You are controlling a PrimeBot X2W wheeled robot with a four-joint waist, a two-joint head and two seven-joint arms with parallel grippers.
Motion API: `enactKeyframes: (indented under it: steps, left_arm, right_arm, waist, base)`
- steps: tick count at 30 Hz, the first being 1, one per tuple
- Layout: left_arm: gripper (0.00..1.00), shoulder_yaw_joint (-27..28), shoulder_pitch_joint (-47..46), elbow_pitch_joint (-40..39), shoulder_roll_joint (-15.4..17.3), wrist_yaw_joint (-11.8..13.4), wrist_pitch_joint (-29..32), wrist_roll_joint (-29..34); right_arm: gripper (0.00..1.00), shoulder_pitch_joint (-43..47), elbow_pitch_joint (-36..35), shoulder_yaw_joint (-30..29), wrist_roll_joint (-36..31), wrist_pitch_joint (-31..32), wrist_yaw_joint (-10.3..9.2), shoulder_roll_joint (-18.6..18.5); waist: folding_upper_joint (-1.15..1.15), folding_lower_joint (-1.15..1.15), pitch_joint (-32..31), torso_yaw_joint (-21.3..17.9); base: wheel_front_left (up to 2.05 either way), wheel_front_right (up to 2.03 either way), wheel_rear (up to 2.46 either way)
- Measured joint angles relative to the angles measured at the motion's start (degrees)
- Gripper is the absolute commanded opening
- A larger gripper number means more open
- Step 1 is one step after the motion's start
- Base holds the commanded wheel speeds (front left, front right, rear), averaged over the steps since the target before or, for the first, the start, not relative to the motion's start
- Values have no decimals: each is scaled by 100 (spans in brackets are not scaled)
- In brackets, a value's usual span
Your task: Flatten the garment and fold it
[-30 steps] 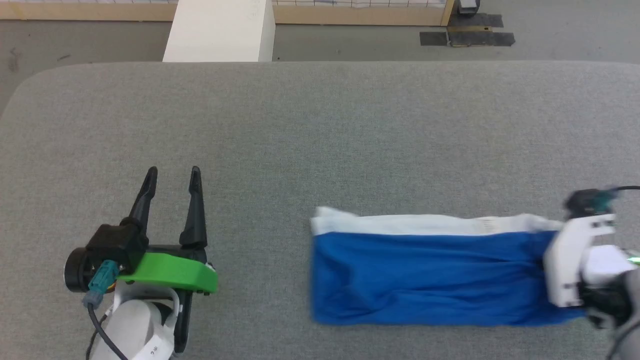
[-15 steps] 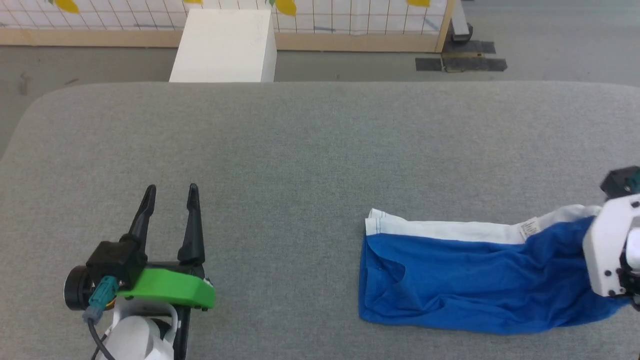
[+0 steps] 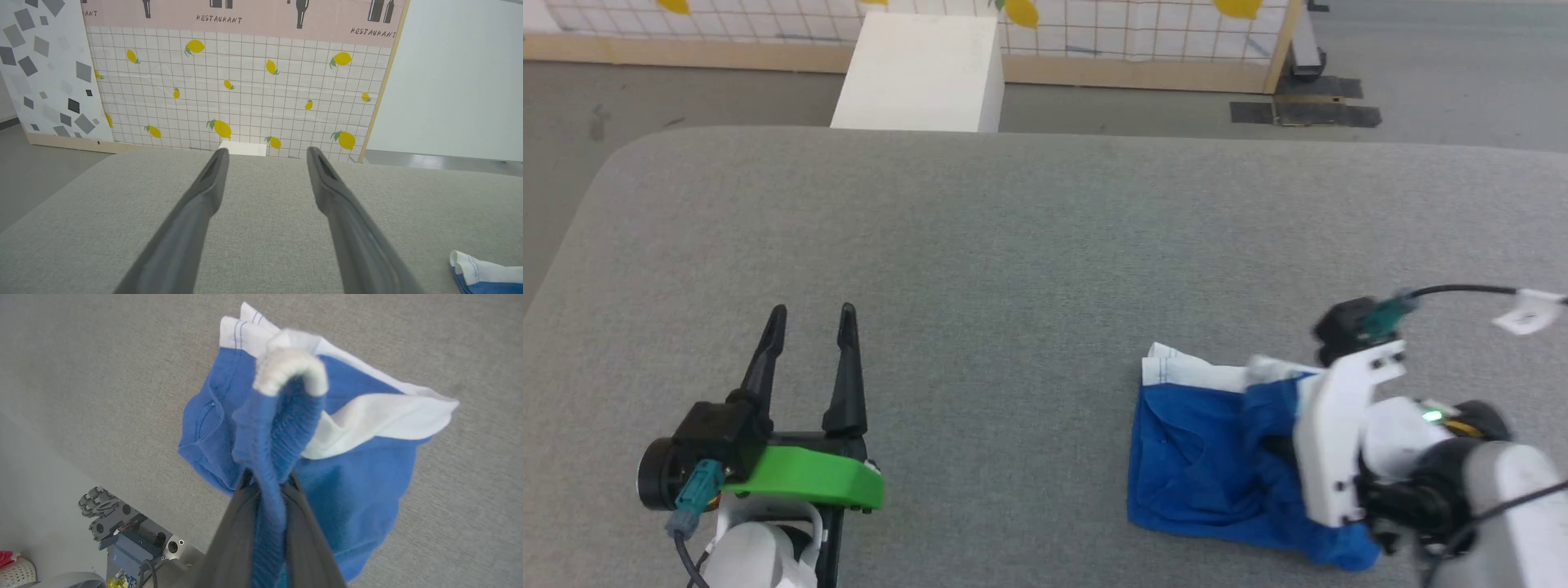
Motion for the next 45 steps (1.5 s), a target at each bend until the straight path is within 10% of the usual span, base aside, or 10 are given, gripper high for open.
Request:
enactKeyframes:
  steps: [15, 17, 29, 45]
  left_arm:
    - [100, 153, -2, 34, -233, -179, 0, 153]
    - [100, 159, -2, 58, -261, -183, 0, 156]
    - [100, 371, 10, 68, -310, -281, 0, 237]
    - [100, 403, 56, -78, -358, -361, 0, 419]
  right_arm:
    - [0, -700, 1664, 728, -487, -810, 0, 474]
    - [100, -756, 1784, 823, -528, -935, 0, 478]
    - [100, -1206, 1279, 1445, 25, -1637, 0, 601]
    - [100, 316, 291, -129, -956, -1616, 0, 121]
  waist:
    - [0, 0, 208, 347]
    - [0, 0, 215, 358]
    - [0, 0, 82, 111]
    - [0, 0, 79, -325]
  base:
    - [0, 0, 0]
    - [0, 0, 0]
    - [0, 0, 0]
    - [0, 0, 0]
